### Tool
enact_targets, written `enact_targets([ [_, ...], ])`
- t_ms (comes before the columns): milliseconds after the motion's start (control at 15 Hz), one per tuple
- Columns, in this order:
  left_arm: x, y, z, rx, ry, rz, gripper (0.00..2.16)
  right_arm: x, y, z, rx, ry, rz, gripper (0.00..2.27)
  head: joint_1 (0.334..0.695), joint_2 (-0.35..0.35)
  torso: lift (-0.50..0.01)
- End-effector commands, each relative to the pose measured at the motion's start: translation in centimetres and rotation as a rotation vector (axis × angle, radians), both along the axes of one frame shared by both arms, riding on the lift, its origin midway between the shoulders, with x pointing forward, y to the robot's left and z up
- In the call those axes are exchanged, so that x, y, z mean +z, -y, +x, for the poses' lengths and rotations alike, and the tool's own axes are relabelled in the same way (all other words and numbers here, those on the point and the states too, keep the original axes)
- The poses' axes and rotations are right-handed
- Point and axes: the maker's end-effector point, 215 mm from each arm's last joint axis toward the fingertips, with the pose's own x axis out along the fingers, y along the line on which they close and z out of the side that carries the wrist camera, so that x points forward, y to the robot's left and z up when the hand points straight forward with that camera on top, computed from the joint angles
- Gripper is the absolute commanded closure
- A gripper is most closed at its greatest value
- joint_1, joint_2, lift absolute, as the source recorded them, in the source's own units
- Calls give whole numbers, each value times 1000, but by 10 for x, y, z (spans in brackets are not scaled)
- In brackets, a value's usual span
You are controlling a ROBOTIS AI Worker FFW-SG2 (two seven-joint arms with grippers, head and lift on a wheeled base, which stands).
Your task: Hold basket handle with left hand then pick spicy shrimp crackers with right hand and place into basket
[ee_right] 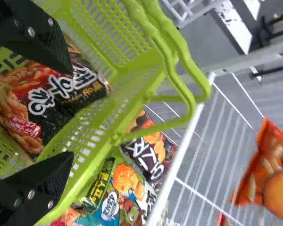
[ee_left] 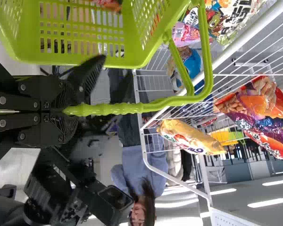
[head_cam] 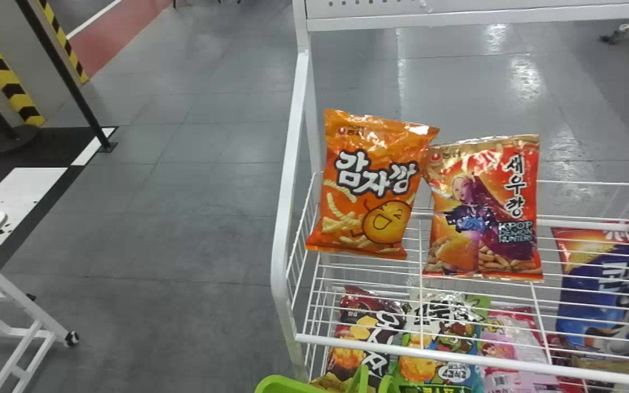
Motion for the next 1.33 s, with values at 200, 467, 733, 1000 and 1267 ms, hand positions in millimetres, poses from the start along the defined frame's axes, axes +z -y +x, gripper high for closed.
enact_targets([
  [200, 1, 1, 1, 5, 0, -8, 1892, 31, 47, 19, -91, -8, 78, 66, 695, 43, -37],
  [467, 2, 1, 2, 3, 3, -8, 1892, 75, 76, 66, -180, 138, 145, 66, 695, -75, -37],
  [733, 1, 2, 1, 2, 1, -10, 1892, 127, 112, 125, -284, 401, 223, 66, 695, -155, -37],
  [1000, 1, 2, 1, 1, -1, -10, 1892, 150, 149, 154, -372, 589, 284, 66, 695, -222, -37],
  [1267, -1, 4, 0, -1, -7, -13, 1892, 137, 175, 161, -450, 622, 279, 43, 695, -289, -37],
])
